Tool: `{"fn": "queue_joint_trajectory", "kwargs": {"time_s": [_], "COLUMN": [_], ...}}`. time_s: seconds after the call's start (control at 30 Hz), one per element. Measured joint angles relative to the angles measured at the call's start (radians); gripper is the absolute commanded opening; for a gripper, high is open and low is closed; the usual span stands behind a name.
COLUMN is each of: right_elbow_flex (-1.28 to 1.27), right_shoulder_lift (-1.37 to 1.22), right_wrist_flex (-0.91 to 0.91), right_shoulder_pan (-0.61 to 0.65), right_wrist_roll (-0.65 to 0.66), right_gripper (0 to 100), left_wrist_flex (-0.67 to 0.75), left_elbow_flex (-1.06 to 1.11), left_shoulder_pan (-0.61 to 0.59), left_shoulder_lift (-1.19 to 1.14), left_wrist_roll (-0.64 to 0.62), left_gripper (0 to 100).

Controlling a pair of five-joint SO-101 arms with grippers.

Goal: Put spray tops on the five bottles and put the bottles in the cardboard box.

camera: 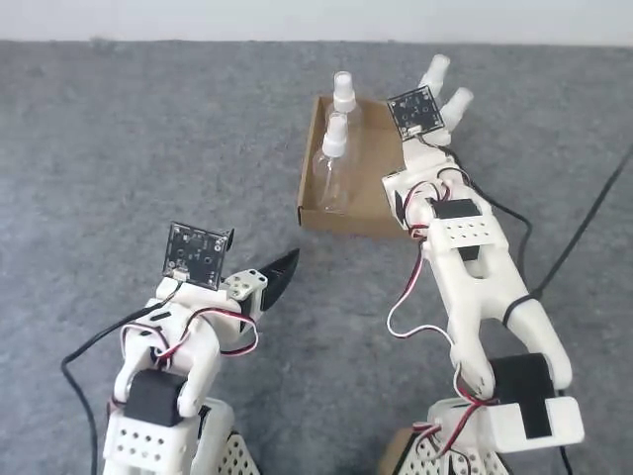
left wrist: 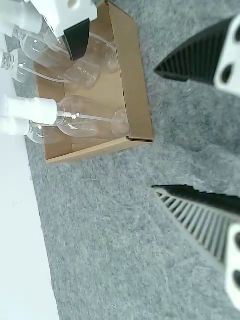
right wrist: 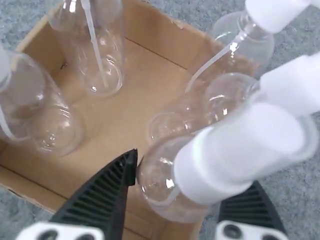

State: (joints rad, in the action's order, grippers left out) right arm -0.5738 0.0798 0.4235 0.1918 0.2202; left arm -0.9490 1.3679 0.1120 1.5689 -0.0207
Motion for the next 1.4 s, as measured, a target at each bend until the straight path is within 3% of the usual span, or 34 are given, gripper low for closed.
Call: {"fn": "queue_joint_trajectory", "kwargs": {"time_s": [0.4,0.63,1.0,1.4], "right_elbow_flex": [0.000,0.000,0.002,0.341], "right_shoulder_lift": [0.000,0.000,0.000,0.043], "right_wrist_flex": [0.000,0.000,0.002,0.348], "right_shoulder_pan": [0.000,0.000,0.000,-0.002], "right_wrist_roll": [0.000,0.002,0.002,0.002], "right_gripper": [20.7,34.5,35.5,35.5], "left_wrist_flex": [0.000,0.000,0.000,0.005], "left_elbow_flex": [0.000,0.000,0.003,0.020], "left_shoulder_pan": [0.000,0.000,0.000,0.000], "left_shoulder_lift": [0.000,0.000,0.000,0.000], "left_wrist_roll": [0.000,0.000,0.000,0.000], "left_gripper": [31,31,31,31]}}
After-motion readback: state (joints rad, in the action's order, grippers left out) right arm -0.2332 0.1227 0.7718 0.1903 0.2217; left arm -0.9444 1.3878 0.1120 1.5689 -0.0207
